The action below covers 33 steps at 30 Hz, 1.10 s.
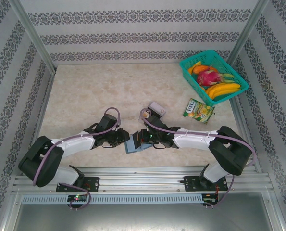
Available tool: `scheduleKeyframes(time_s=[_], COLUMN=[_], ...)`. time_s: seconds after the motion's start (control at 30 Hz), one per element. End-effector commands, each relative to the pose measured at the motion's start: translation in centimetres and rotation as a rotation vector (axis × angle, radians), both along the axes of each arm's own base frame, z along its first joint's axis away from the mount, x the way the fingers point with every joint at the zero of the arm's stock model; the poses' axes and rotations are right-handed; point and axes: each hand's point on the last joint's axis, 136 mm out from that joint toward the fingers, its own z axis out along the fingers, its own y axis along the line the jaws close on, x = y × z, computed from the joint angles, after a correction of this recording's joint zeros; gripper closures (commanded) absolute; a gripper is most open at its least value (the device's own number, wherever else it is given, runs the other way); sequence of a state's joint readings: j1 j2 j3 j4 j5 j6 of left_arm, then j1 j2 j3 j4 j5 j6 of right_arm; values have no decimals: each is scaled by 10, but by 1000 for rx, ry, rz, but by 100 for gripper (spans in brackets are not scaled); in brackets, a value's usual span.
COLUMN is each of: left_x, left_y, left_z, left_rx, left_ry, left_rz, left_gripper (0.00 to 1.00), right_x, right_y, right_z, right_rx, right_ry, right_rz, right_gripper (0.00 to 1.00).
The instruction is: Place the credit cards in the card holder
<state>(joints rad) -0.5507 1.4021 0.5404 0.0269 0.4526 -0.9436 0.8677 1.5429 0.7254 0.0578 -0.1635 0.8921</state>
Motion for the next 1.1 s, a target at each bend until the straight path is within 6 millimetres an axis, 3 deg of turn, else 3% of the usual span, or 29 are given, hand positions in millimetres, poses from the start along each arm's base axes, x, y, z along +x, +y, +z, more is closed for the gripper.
scheduleKeyframes(time_s=[0.0, 0.1, 0.23, 0.4, 0.63, 1.07], left_x=[-1, -3, -5, -5, -4, -4], left_y=[-1, 8, 12, 13, 13, 19], left_z=[-15, -30, -34, -34, -34, -23], left_rx=[22, 75, 97, 118, 118, 133], left_ry=[24, 57, 63, 64, 63, 36], left_rz=[10, 33, 35, 25, 24, 41], left_gripper=[81, 84, 85, 85, 85, 80], right_x=[2, 5, 4, 4, 4, -5], right_y=[-5, -11, -19, -23, -9, -15], right_z=[9, 15, 13, 6, 3, -23], right_rx=[21, 38, 48, 59, 129, 98], right_ry=[-19, -38, -41, -43, -42, 9], right_rz=[-23, -31, -19, -22, 7, 5], right_gripper=[100, 100, 100, 100, 100, 100])
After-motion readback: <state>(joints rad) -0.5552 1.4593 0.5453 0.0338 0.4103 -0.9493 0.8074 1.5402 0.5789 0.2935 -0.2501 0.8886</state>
